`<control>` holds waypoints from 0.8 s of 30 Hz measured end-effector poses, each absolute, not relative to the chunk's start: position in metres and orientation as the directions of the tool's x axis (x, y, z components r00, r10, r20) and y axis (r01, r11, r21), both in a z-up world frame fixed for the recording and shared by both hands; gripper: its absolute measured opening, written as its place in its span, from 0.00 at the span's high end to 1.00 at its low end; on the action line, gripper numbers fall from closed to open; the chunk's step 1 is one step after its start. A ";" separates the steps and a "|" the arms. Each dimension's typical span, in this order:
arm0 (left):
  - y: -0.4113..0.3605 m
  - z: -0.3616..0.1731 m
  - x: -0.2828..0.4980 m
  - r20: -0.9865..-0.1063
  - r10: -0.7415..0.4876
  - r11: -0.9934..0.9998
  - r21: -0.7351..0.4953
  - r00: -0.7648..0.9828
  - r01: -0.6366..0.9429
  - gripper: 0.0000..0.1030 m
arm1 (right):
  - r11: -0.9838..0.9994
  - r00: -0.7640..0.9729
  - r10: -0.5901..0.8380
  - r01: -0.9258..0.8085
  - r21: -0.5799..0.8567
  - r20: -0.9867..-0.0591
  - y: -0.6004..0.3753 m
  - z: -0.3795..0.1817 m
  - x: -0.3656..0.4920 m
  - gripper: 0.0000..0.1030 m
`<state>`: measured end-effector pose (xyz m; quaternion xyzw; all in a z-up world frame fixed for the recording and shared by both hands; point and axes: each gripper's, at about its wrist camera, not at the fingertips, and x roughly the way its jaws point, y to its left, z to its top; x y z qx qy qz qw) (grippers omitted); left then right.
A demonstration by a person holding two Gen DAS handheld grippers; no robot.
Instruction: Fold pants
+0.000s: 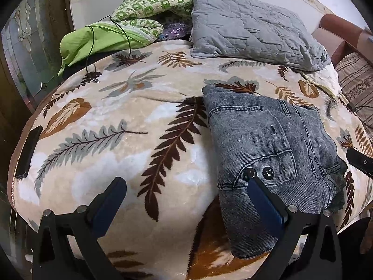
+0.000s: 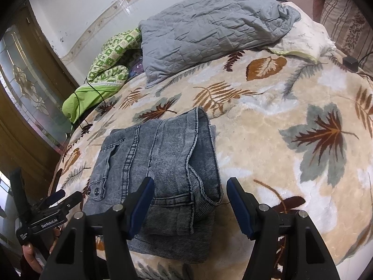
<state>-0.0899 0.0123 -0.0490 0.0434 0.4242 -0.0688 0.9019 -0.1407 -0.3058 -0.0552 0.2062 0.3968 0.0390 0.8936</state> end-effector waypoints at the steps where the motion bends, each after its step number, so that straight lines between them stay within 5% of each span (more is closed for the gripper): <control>1: 0.012 -0.049 -0.090 -0.773 -0.090 0.987 0.017 0.628 0.163 0.00 | 0.912 0.682 0.233 0.094 0.400 -0.693 -0.306 -0.055 -0.141 0.34; 24: -0.003 -0.062 -0.067 -0.860 -0.178 0.971 -0.076 0.479 0.225 0.00 | 0.778 0.648 0.407 0.122 0.616 -0.643 -0.333 -0.075 -0.124 0.31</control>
